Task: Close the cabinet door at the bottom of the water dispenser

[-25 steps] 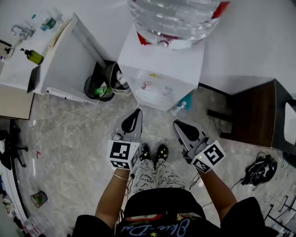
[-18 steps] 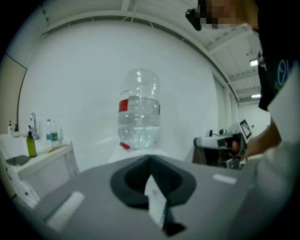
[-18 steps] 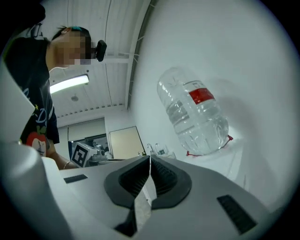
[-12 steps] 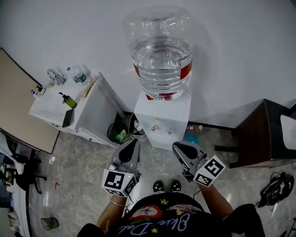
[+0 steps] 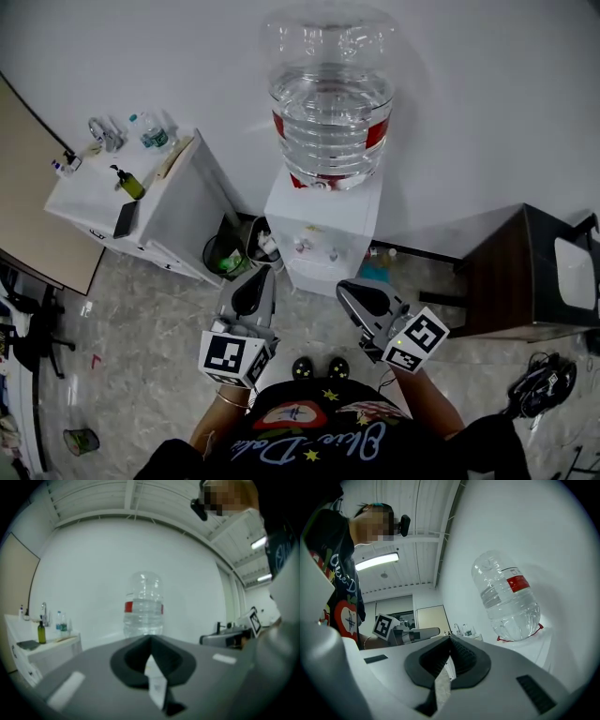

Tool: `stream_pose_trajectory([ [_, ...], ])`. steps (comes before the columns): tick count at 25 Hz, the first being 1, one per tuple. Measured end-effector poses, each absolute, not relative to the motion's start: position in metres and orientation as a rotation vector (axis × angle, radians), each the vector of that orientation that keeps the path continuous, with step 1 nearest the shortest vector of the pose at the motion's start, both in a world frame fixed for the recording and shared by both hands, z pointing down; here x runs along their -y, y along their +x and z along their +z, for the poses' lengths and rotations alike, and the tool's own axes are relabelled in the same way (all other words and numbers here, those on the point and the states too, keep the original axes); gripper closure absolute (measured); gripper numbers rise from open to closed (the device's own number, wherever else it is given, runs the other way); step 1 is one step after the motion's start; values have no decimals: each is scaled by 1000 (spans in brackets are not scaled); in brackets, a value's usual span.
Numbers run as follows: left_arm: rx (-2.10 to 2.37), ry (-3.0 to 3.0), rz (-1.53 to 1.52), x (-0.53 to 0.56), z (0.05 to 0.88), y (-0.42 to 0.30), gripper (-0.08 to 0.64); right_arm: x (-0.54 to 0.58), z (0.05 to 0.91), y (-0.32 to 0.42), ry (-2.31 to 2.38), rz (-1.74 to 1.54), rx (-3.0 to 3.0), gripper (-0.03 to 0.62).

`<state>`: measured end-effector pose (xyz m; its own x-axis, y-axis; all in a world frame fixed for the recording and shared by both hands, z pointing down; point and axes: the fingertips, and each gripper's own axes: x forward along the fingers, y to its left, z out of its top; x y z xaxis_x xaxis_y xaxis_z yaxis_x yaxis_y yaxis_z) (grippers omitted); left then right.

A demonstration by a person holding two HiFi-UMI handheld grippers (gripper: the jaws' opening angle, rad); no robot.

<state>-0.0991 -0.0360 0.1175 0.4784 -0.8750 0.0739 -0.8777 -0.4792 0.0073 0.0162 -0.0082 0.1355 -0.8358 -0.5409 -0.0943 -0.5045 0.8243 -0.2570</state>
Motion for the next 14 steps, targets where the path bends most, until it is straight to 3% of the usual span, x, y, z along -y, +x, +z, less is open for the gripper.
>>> stream_pose_trajectory([
  [14,1522,2687,113,19,134,-109,566,-5,146,-8,-818,-391,-2861,577],
])
